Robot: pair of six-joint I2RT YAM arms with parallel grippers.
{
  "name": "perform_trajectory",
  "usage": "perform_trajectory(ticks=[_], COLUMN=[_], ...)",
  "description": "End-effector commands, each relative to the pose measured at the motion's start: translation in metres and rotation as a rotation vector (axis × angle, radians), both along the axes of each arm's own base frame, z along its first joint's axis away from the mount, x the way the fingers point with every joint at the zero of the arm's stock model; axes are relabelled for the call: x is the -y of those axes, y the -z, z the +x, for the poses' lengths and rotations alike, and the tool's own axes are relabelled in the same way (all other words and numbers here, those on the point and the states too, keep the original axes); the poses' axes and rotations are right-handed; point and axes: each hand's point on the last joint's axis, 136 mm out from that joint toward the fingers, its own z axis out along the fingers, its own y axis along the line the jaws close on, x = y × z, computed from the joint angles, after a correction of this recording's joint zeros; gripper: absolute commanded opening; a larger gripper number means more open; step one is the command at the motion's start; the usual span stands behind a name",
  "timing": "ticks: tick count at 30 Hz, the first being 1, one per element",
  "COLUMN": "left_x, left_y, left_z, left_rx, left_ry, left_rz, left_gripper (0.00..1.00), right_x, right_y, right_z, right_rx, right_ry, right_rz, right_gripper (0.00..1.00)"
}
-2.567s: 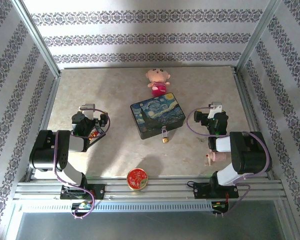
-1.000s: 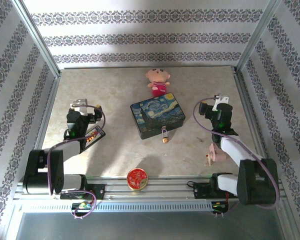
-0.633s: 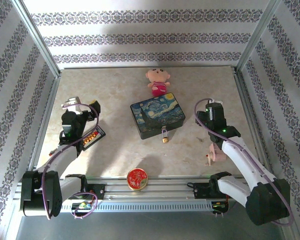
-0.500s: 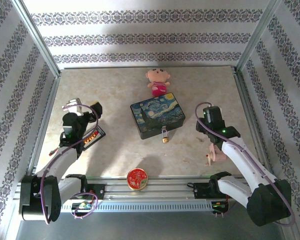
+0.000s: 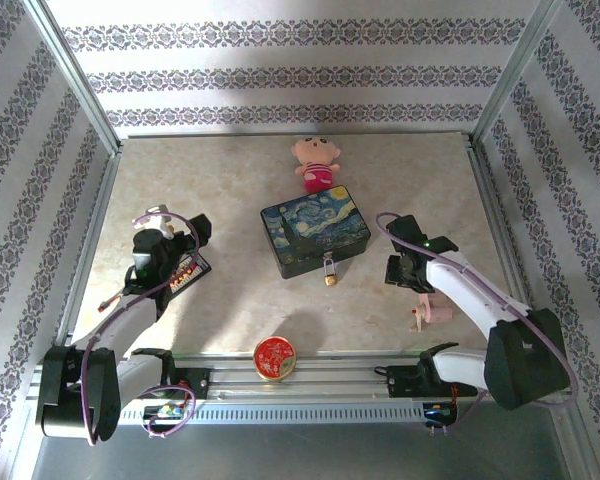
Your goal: Unlock the padlock with the key
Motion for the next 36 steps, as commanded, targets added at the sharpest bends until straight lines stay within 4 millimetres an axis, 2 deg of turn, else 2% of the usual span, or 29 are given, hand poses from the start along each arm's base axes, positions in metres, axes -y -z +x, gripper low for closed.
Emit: perform_trajectory(ticks=[1, 6, 21, 30, 36], left_x=[0.007, 0.006, 0.004, 0.002, 0.003], left_y=[-0.012, -0.012, -0.008, -0.008, -0.008], left_z=[0.005, 0.003, 0.004, 0.002, 0.002], left_rx=[0.021, 0.016, 0.001, -0.005, -0.006], left_ry=[0.025, 0.020, 0.008, -0.002, 0.001], left_rz=[-0.035, -0.032, -0.027, -0.021, -0.027], left_gripper=[0.99, 0.99, 0.99, 0.99, 0.99], right_x=[0.000, -0.002, 0.002, -0.004, -0.015], right_y=[0.001, 0.007, 0.037, 0.054, 0.059], right_z=[0.007, 0.020, 0.038, 0.026, 0.014], right_rx=[-0.020, -0.026, -0.153, -0.234, -0.268], right_ry=[0.014, 0.016, 0.008, 0.016, -0.005], right_rz=[0.046, 0.112, 0.104, 0.127, 0.142], right_gripper=[0.54, 0.52, 0.49, 0.56, 0.53])
